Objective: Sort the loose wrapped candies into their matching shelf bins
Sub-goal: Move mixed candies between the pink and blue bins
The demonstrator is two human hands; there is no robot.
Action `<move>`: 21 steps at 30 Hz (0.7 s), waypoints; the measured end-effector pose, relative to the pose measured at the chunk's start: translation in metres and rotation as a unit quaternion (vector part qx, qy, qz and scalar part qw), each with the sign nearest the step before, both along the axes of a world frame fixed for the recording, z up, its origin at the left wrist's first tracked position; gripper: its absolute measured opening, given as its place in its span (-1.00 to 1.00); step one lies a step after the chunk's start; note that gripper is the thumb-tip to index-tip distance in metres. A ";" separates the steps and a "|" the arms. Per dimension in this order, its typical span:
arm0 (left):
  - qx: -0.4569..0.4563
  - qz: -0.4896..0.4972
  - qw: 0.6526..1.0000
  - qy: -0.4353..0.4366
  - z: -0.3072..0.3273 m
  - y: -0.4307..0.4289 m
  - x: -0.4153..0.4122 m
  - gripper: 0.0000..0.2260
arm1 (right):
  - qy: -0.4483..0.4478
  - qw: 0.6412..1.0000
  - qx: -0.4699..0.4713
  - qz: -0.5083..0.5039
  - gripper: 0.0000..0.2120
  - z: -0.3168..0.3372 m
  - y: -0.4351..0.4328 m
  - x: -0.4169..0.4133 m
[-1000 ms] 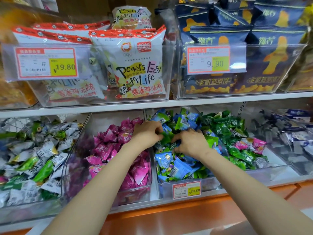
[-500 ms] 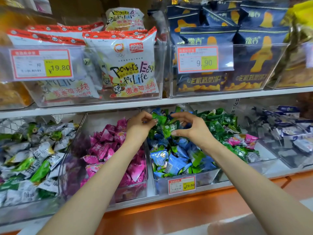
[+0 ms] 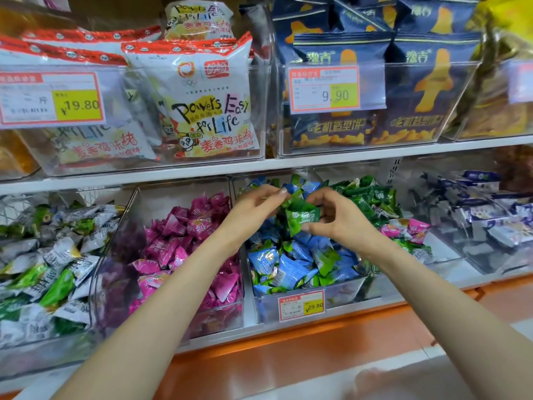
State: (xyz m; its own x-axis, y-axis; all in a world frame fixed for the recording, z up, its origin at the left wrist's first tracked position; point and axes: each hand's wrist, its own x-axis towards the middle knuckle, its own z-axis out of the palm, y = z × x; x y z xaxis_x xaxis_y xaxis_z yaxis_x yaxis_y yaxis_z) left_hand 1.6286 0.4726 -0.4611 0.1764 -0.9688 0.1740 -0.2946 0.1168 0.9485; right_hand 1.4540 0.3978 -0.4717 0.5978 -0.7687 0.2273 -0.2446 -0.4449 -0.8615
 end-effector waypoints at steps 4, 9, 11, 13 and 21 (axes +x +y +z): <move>-0.003 0.052 0.997 -0.051 -0.004 -0.003 0.008 -0.93 | -0.012 0.982 -0.082 -0.170 -0.62 0.011 -0.020 -0.034; 0.003 0.074 0.994 -0.080 -0.011 -0.005 0.018 -0.94 | 0.168 0.931 -0.133 -0.296 -0.49 -0.001 -0.047 -0.079; -0.005 0.077 0.993 -0.091 -0.013 -0.005 0.019 -0.94 | 0.251 0.903 -0.187 -0.295 -0.48 -0.004 -0.048 -0.079; -0.012 0.075 0.990 -0.118 -0.014 -0.004 0.019 -0.93 | 0.228 0.901 -0.226 -0.293 -0.56 0.000 -0.042 -0.072; 0.041 0.011 0.959 -0.281 -0.006 0.003 0.027 -0.87 | 0.169 0.945 -0.275 -0.053 -0.64 0.010 -0.004 -0.017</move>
State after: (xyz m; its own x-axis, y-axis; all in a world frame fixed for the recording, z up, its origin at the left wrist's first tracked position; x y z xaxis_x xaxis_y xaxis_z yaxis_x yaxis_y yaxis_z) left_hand 1.6554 0.4754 -0.4668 0.0970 -0.9804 0.1715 -0.7635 0.0372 0.6447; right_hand 1.4370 0.3940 -0.4622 0.6336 -0.6495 0.4204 -0.5324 -0.7603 -0.3722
